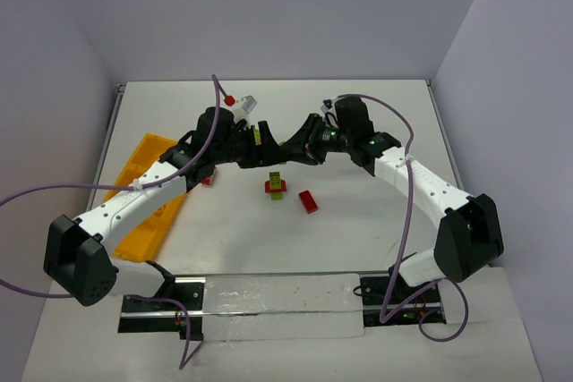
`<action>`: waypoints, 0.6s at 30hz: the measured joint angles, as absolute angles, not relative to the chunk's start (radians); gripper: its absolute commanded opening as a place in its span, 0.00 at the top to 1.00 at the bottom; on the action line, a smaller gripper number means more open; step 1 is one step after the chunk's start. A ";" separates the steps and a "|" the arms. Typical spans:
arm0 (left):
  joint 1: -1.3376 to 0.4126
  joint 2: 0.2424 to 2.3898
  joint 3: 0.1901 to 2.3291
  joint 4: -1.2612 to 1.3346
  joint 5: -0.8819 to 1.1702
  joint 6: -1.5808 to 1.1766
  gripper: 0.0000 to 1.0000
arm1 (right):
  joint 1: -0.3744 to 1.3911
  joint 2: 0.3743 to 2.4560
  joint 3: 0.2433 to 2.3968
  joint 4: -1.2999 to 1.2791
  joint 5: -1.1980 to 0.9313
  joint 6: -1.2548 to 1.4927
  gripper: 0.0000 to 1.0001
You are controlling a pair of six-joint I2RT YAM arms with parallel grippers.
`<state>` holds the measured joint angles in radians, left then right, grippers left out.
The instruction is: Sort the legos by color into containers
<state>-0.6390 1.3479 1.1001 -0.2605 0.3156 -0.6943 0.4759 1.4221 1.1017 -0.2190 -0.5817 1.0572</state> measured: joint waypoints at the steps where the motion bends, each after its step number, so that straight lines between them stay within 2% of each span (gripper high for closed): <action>1: -0.642 1.348 1.100 -0.257 0.307 -0.697 0.25 | 0.476 1.423 1.100 -0.212 -0.588 1.062 0.99; 6: -0.646 1.348 1.092 -0.238 0.286 -0.704 0.38 | 0.476 1.425 1.086 -0.186 -0.600 1.081 0.98; 12: -0.654 1.348 1.090 -0.213 0.287 -0.717 0.81 | 0.477 1.429 1.083 -0.164 -0.598 1.091 0.98; 13: -0.658 1.347 1.091 -0.209 0.287 -0.717 0.85 | 0.478 1.430 1.077 -0.157 -0.599 1.096 0.98; 14: -0.662 1.346 1.091 -0.210 0.285 -0.715 0.95 | 0.477 1.431 1.072 -0.152 -0.602 1.102 0.97; 15: -0.662 1.346 1.091 -0.212 0.284 -0.714 0.99 | 0.478 1.431 1.070 -0.150 -0.603 1.106 0.96; 18: -0.662 1.346 1.091 -0.215 0.283 -0.711 1.00 | 0.478 1.432 1.065 -0.140 -0.605 1.112 0.92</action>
<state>-0.6624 1.3464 1.0908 -0.2147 0.2829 -0.7115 0.4778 1.4322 1.0647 -0.1399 -0.6054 1.1119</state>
